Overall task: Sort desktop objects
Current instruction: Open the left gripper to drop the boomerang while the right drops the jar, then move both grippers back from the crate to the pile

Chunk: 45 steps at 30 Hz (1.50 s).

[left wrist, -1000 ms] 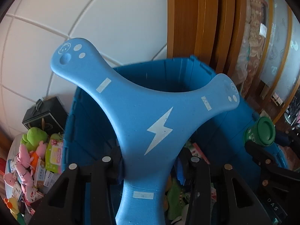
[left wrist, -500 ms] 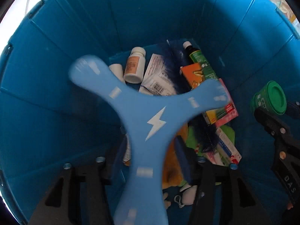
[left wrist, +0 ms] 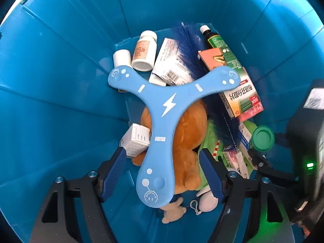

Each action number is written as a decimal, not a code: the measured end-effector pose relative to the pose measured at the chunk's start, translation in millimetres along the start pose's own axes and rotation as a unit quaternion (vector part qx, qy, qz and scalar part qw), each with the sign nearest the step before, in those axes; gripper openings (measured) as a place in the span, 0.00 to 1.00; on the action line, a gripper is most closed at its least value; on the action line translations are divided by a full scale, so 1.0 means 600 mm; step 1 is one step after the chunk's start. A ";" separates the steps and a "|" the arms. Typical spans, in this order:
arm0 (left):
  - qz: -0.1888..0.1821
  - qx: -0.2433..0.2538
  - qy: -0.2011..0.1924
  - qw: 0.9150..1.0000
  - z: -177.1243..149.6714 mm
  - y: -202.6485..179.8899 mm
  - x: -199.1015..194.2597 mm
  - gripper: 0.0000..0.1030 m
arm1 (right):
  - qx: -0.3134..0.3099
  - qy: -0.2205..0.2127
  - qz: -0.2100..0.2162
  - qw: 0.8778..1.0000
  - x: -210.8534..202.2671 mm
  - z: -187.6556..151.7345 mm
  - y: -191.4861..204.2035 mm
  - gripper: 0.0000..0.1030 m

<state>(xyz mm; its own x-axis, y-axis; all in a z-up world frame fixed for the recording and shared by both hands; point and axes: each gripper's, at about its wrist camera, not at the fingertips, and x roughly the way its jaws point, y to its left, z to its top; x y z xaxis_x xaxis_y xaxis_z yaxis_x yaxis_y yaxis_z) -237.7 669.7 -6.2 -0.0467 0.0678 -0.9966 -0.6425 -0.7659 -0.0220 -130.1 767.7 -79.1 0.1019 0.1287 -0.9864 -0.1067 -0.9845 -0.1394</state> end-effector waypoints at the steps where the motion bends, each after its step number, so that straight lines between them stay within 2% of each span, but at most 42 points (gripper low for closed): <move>1: 0.001 0.001 0.002 1.000 -0.001 -0.001 0.001 0.72 | -0.003 0.011 0.001 1.000 0.008 -0.004 0.002 0.40; 2: 0.001 0.003 0.004 1.000 -0.001 -0.003 0.002 0.72 | 0.000 0.020 0.001 1.000 0.013 -0.007 0.004 0.43; 4: -0.002 0.004 0.006 1.000 -0.002 -0.004 0.002 0.72 | -0.002 0.032 -0.007 0.999 0.021 -0.013 0.005 0.66; 5: -0.004 0.004 0.005 1.000 -0.001 -0.004 0.003 0.72 | 0.002 0.035 -0.012 0.999 0.022 -0.016 0.005 0.82; 10: -0.015 -0.003 0.010 1.000 -0.003 -0.002 0.003 0.72 | 0.003 0.043 -0.015 0.999 0.018 -0.031 0.001 0.85; 12: -0.025 -0.008 0.018 0.999 -0.005 0.001 0.004 0.72 | 0.001 0.048 -0.015 0.999 0.016 -0.040 0.000 0.93; 14: -0.032 -0.011 0.022 0.999 -0.008 0.001 0.002 0.72 | -0.003 0.048 -0.014 0.999 0.009 -0.051 0.000 0.96; 17: -0.041 -0.015 0.019 0.999 -0.013 0.000 -0.015 0.72 | -0.005 0.044 -0.006 0.999 -0.007 -0.067 -0.003 0.97; 19: -0.056 -0.022 0.002 0.998 -0.021 0.002 -0.036 0.72 | -0.011 0.037 -0.007 0.999 -0.016 -0.053 -0.003 0.98; 25: -0.094 -0.023 -0.029 0.995 -0.065 0.010 -0.117 0.72 | -0.020 -0.010 -0.009 1.000 -0.090 -0.084 -0.002 0.99; 34: -0.103 0.023 -0.133 0.986 -0.186 -0.004 -0.250 0.72 | -0.039 -0.097 0.015 0.994 -0.193 -0.154 0.015 0.99; 40: -0.063 0.003 -0.222 0.973 -0.284 0.028 -0.290 0.72 | -0.056 -0.141 0.023 0.988 -0.243 -0.190 0.066 1.00; 43: -0.050 -0.033 -0.266 0.962 -0.331 0.067 -0.306 0.72 | -0.066 -0.160 0.034 0.984 -0.267 -0.195 0.102 1.00; 44: -0.035 -0.067 -0.289 0.954 -0.345 0.080 -0.309 0.72 | -0.072 -0.168 0.034 0.982 -0.275 -0.196 0.115 1.00; 45: -0.024 -0.080 -0.303 0.949 -0.362 0.095 -0.313 0.72 | -0.078 -0.178 0.036 0.980 -0.286 -0.195 0.128 1.00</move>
<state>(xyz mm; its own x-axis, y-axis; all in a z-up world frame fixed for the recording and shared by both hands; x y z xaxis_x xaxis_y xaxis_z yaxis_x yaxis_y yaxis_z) -99.5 474.5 162.5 -0.4832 0.4231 -0.7665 -0.5324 -0.8370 -0.1264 -39.9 655.8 89.4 -0.2550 0.0640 -0.9648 0.0543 -0.9953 -0.0804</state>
